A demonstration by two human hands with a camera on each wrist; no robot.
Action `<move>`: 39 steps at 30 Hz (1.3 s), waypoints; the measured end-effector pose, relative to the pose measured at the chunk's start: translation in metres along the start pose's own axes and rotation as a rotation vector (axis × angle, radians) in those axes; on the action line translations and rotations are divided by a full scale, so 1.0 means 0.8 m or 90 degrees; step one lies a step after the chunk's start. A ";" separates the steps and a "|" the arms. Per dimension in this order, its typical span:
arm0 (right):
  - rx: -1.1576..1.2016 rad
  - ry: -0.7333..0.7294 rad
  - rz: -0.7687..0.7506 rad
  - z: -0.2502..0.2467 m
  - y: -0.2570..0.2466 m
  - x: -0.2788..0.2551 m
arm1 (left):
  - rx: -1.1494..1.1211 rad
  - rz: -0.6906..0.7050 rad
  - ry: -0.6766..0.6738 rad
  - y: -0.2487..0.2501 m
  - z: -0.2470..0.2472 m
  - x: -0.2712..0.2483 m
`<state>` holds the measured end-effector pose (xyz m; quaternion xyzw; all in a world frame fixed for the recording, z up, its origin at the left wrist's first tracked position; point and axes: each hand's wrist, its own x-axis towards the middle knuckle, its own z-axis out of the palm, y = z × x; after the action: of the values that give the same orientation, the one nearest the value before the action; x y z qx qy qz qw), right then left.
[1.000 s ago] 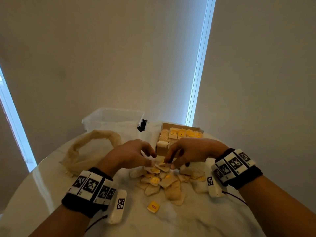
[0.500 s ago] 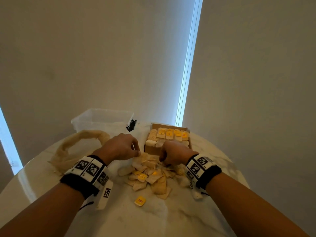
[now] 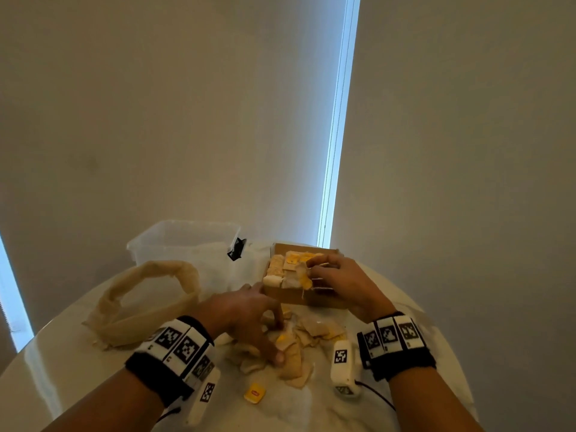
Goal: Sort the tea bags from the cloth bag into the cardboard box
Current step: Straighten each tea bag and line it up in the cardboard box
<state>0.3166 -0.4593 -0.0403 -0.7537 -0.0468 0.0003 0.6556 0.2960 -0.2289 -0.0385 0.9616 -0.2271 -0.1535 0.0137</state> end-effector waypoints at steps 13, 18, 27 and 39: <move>0.190 -0.085 0.043 0.033 0.042 0.011 | -0.623 0.028 0.290 -0.030 0.005 0.036; 0.237 -0.080 0.033 0.038 0.035 0.006 | -0.713 0.004 0.375 -0.042 0.016 0.038; 0.114 0.040 -0.021 0.049 0.044 0.014 | -0.744 0.000 0.274 -0.046 0.028 0.017; 0.075 0.052 -0.106 0.060 0.031 -0.002 | -0.760 0.024 0.352 -0.056 0.038 0.014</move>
<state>0.3142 -0.4152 -0.0721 -0.7065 -0.0824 -0.0821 0.6981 0.3156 -0.1925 -0.0752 0.7885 -0.1077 0.0002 0.6055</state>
